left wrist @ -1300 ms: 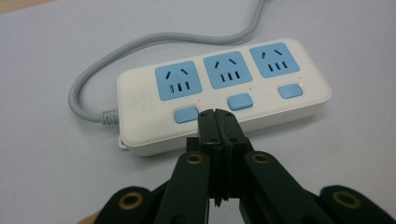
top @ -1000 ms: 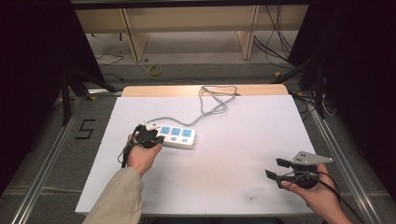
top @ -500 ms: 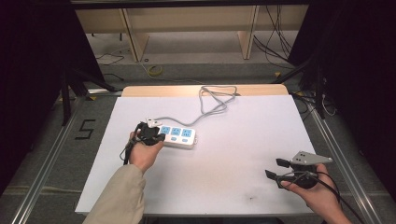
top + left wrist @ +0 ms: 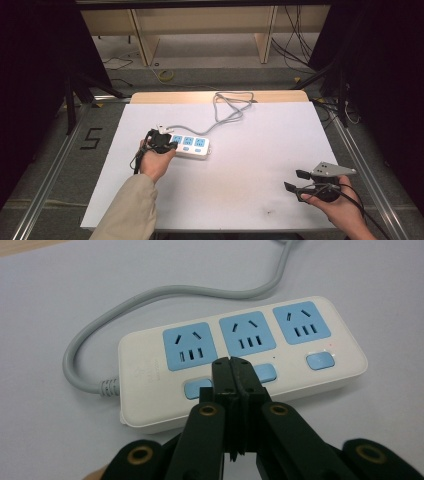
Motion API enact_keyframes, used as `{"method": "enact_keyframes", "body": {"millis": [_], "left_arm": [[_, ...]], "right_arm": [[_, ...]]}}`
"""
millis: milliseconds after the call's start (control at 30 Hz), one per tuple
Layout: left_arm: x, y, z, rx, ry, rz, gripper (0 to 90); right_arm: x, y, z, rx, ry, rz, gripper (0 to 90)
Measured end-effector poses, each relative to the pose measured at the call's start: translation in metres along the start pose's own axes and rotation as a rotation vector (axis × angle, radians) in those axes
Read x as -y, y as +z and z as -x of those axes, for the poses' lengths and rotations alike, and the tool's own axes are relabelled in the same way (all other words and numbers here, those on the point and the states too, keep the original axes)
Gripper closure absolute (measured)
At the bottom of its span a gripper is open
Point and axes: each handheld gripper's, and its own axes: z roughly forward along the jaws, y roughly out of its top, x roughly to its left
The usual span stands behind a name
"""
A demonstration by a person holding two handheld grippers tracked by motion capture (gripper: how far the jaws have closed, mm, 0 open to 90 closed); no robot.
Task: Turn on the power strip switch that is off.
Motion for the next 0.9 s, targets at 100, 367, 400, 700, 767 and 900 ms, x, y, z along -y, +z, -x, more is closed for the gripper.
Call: {"method": "enact_keyframes", "body": {"millis": [100, 367, 400, 700, 767, 900], "left_arm": [[-0.001, 0.001, 0.0, -0.004, 0.004, -0.003, 89.7], [-0.005, 0.006, 0.003, 0.002, 0.014, -0.002, 89.8], [-0.005, 0.006, 0.004, 0.004, 0.014, -0.003, 89.7], [-0.007, 0.012, 0.008, 0.013, 0.025, -0.01, 89.7], [-0.008, 0.012, 0.009, 0.016, 0.033, -0.013, 89.7], [-0.009, 0.015, 0.011, 0.023, 0.038, -0.015, 89.7]], "right_arm": [[0.0, 0.0, 0.0, -0.001, 0.001, -0.001, 34.9], [0.0, 0.0, 0.0, 0.0, 0.0, -0.002, 34.9], [0.0, 0.0, 0.0, 0.0, 0.001, -0.002, 34.9], [0.0, 0.0, 0.0, -0.003, -0.001, -0.003, 35.0], [0.0, 0.0, 0.0, -0.003, 0.0, -0.003, 35.0], [0.0, 0.0, 0.001, -0.003, 0.005, -0.003, 35.0]]}}
